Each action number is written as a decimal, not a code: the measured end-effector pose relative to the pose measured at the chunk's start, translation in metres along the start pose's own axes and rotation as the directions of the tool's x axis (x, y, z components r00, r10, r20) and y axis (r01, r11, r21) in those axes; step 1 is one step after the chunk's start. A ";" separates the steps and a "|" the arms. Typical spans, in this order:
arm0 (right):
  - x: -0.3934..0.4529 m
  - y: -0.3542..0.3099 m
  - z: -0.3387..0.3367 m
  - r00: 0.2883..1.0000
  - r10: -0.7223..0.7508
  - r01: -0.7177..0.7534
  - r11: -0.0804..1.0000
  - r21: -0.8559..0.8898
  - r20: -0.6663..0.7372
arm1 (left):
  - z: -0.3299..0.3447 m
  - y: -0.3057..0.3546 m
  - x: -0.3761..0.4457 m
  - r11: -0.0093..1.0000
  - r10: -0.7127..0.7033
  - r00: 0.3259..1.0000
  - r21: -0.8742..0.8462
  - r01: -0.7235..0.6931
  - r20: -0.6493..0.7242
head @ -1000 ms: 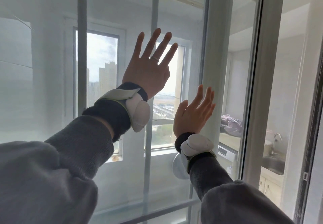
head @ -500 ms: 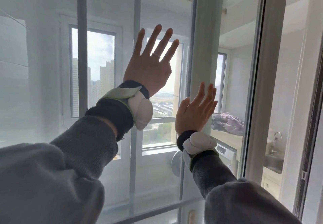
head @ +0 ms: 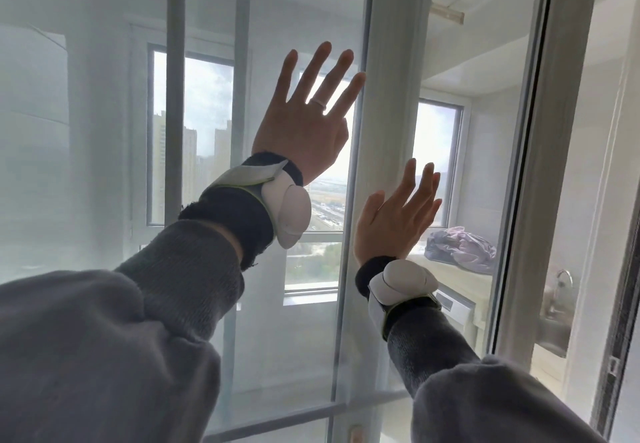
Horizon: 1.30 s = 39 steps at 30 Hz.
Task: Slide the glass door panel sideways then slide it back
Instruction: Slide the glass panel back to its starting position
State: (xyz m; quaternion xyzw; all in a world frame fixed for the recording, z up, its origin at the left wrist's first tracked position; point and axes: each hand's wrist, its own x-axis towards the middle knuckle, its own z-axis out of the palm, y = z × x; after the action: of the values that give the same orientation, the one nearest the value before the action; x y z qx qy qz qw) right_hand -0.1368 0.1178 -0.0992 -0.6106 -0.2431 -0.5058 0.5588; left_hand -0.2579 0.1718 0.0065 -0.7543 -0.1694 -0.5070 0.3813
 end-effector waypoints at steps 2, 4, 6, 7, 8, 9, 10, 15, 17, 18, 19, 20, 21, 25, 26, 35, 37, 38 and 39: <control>0.002 0.005 0.001 1.000 -0.009 0.009 1.000 0.008 -0.002 | 0.001 0.003 0.002 1.000 -0.002 1.000 0.003 0.002 0.007; 0.004 0.011 0.000 1.000 -0.011 0.011 1.000 0.009 -0.009 | 0.003 0.008 0.005 1.000 -0.005 1.000 0.016 0.005 0.008; 0.007 0.015 0.001 1.000 -0.017 0.017 1.000 0.011 -0.011 | 0.004 0.012 0.006 1.000 -0.007 1.000 0.019 0.007 0.005; 0.007 0.017 0.001 1.000 -0.019 0.019 1.000 0.013 -0.013 | 0.005 0.014 0.006 1.000 -0.006 1.000 0.024 0.006 0.001; 0.010 0.021 0.001 1.000 -0.024 0.024 1.000 0.012 -0.016 | 0.007 0.018 0.008 0.999 -0.006 1.000 0.033 0.006 -0.003; 0.011 0.024 0.001 0.999 -0.027 0.027 1.000 0.012 -0.019 | 0.008 0.020 0.010 0.999 -0.006 1.000 0.037 0.006 -0.001; 0.012 0.027 0.002 0.999 -0.026 0.026 1.000 0.013 -0.022 | 0.008 0.022 0.011 0.999 -0.003 1.000 0.037 0.003 0.004; 0.017 0.041 0.001 0.999 -0.028 0.028 0.999 0.024 -0.029 | 0.013 0.035 0.017 0.999 -0.003 1.000 0.042 0.002 0.019; 0.019 0.046 0.000 0.999 -0.024 0.024 1.000 0.018 -0.028 | 0.013 0.040 0.020 0.999 -0.002 1.000 0.032 0.002 0.024; 0.021 0.048 0.000 1.000 -0.020 0.021 1.000 0.018 -0.024 | 0.013 0.042 0.022 1.000 -0.003 1.000 0.026 0.003 0.026; 0.022 0.050 -0.001 1.000 -0.016 0.016 1.000 0.017 -0.021 | 0.012 0.045 0.023 1.000 -0.004 1.000 0.024 0.004 0.028; 0.024 0.053 -0.001 1.000 -0.011 0.012 1.000 0.016 -0.015 | 0.013 0.048 0.025 1.000 -0.003 1.000 0.026 0.003 0.026; 0.025 0.055 -0.002 1.000 -0.008 0.008 1.000 0.017 -0.007 | 0.015 0.051 0.026 1.000 -0.001 1.000 0.031 0.001 0.023; 0.029 0.065 -0.006 1.000 -0.009 0.009 1.000 0.025 0.005 | 0.018 0.061 0.031 0.999 0.000 1.000 0.034 -0.001 0.019; 0.031 0.069 -0.007 1.000 -0.007 0.007 1.000 0.025 0.005 | 0.019 0.064 0.033 0.999 0.002 1.000 0.032 -0.002 0.021; 0.046 0.099 -0.011 1.000 0.003 -0.003 1.000 0.002 0.002 | 0.024 0.096 0.048 1.000 0.008 1.000 0.008 -0.008 0.016; 0.050 0.106 -0.011 1.000 0.007 -0.007 1.000 0.000 -0.004 | 0.026 0.103 0.052 1.000 0.008 1.000 0.015 -0.008 0.023; 0.052 0.111 -0.010 1.000 0.009 -0.009 1.000 -0.001 -0.002 | 0.027 0.106 0.053 1.000 0.006 1.000 0.018 -0.006 0.024; 0.054 0.116 -0.011 1.000 0.008 -0.008 1.000 -0.003 -0.004 | 0.029 0.112 0.056 1.000 0.004 1.000 0.022 -0.005 0.028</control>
State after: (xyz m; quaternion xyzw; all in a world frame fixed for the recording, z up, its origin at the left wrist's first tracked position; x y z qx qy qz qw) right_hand -0.0200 0.0631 -0.1032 -0.6114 -0.2388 -0.5053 0.5602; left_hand -0.1438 0.1136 0.0057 -0.7575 -0.1786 -0.4935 0.3883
